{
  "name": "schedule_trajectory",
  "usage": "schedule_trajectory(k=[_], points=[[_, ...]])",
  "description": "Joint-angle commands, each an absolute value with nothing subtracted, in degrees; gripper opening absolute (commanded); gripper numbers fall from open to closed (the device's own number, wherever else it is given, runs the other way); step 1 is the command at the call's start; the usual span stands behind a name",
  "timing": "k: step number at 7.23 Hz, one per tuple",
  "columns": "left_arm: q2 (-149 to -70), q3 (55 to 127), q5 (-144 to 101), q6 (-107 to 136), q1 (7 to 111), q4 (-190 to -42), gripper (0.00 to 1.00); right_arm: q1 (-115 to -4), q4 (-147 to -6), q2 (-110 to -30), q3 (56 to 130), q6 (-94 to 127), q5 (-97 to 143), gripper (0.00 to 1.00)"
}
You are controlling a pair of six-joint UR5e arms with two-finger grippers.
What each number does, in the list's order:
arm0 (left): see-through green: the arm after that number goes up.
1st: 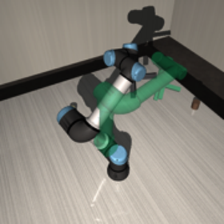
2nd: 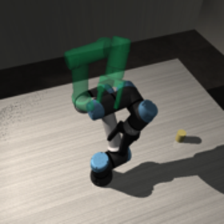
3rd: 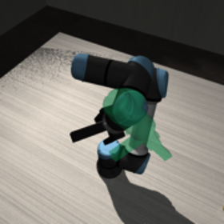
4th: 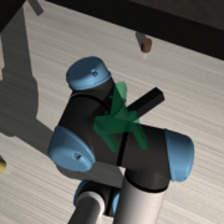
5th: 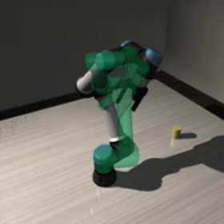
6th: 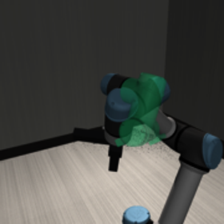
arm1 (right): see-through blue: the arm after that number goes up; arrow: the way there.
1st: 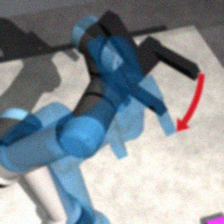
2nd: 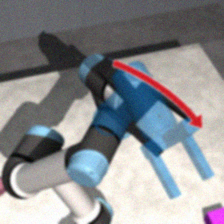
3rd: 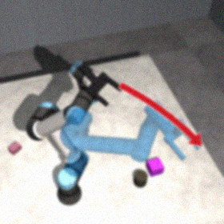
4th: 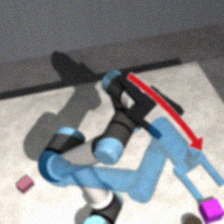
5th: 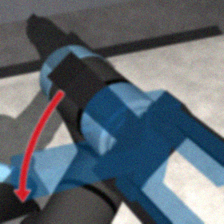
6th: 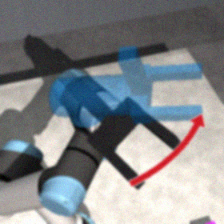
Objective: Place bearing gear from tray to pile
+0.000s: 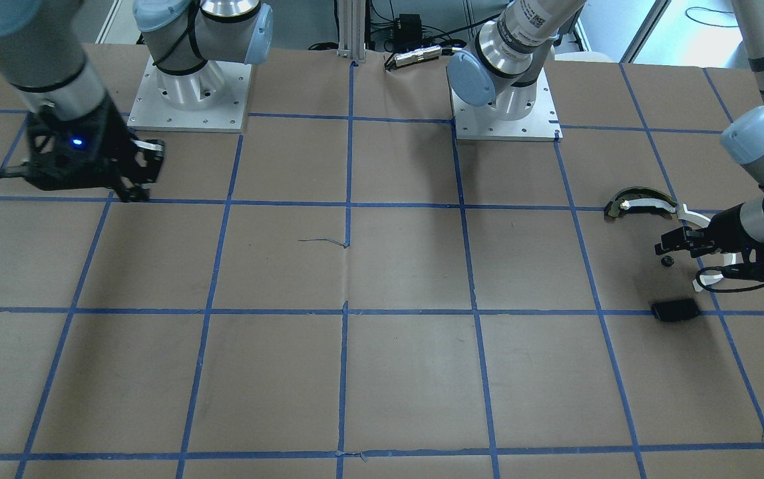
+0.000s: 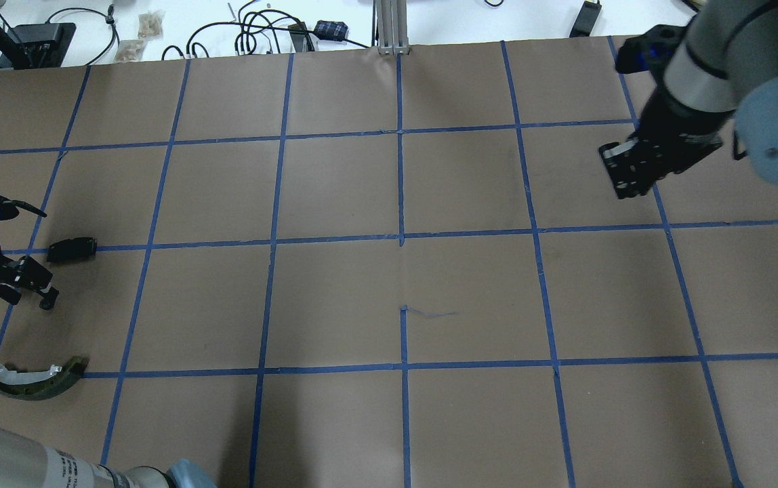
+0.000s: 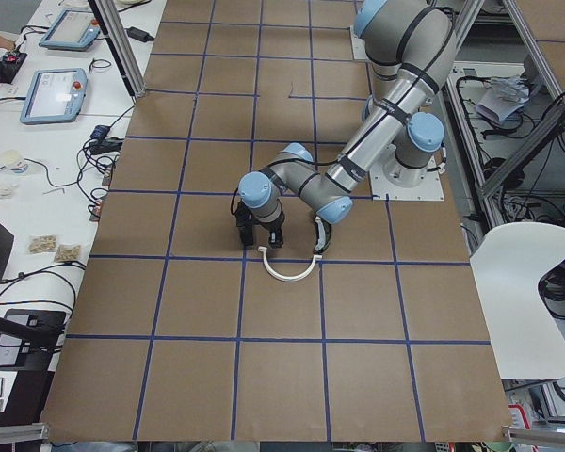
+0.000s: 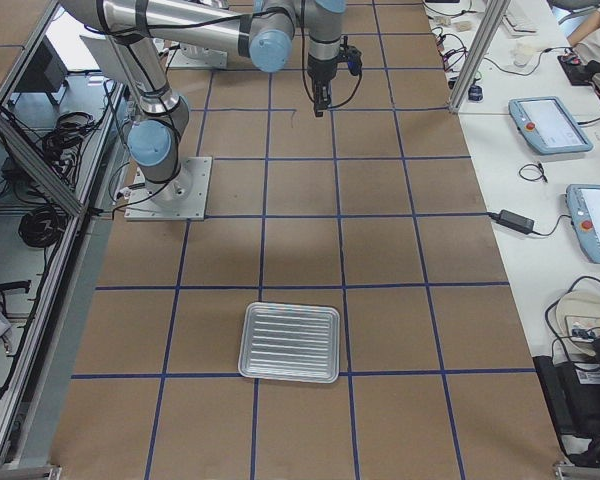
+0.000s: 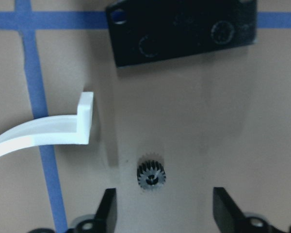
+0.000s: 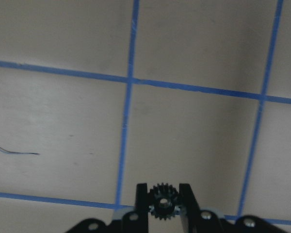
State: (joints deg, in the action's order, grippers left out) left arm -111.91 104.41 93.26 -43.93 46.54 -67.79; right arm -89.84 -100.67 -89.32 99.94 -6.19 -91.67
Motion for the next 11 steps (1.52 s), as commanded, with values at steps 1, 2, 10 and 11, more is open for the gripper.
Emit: schedule_trajectory(k=[1, 2, 10, 11], points=[[-110.2, 99.6, 92.5, -41.8, 52.1, -72.1, 1.00, -107.1, -117.6, -77.7, 99.9, 23.5, -91.4, 0.23], [-109.1, 97.5, 91.2, -36.8, 57.6, -73.4, 1.00, -112.0, -126.2, -72.1, 99.8, 30.8, -92.1, 0.23], [-108.7, 96.1, 84.0, -11.7, 81.0, -69.2, 1.00, -109.3, -124.2, -71.6, 98.7, 23.8, -90.3, 1.00], [-109.2, 96.1, 84.2, -10.9, 84.1, -66.6, 1.00, -105.9, -116.4, -76.7, 96.9, 20.3, -90.7, 1.00]])
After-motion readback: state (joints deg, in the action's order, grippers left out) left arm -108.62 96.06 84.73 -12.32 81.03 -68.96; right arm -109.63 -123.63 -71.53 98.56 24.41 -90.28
